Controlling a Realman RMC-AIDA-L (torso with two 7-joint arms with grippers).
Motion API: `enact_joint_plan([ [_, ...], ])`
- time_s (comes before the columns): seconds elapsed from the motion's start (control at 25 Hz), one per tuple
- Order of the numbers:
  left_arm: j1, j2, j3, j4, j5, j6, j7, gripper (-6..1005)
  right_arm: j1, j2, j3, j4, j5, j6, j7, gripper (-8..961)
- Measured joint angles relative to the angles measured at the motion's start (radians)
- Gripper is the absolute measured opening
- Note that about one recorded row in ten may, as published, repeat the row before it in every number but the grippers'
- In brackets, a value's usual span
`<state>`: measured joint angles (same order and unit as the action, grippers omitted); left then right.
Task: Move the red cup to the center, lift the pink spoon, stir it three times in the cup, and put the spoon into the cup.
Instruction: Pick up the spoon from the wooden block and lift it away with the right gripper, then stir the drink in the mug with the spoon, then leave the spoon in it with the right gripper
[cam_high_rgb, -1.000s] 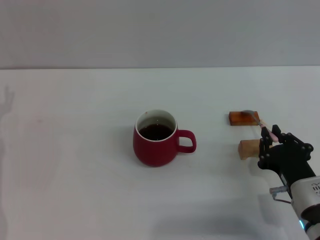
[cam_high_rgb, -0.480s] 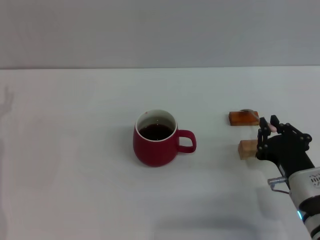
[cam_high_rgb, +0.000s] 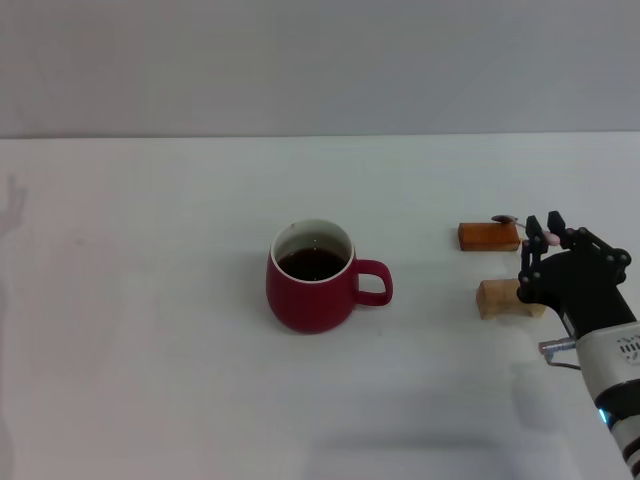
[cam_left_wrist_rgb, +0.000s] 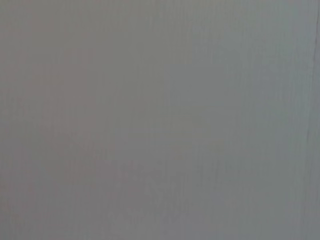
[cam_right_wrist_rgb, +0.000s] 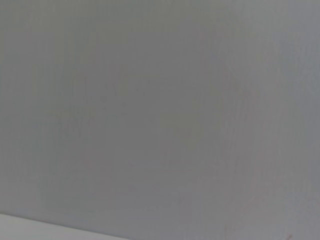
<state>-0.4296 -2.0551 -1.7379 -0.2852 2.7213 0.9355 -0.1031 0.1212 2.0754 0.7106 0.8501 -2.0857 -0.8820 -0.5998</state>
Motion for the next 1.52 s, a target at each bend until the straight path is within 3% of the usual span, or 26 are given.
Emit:
enact_joint_plan([
  [1.08,0.008,0.0,0.003,0.012,0.0,0.006,-0.029,837,-0.026,0.002,0.033,0.07,0.006,-0.042,-0.081,135],
  [1.52,0.001,0.0,0.003,0.012,0.0,0.003,-0.029,837,0.004,-0.001,0.051,0.095,0.0,-0.056,-0.091,133],
])
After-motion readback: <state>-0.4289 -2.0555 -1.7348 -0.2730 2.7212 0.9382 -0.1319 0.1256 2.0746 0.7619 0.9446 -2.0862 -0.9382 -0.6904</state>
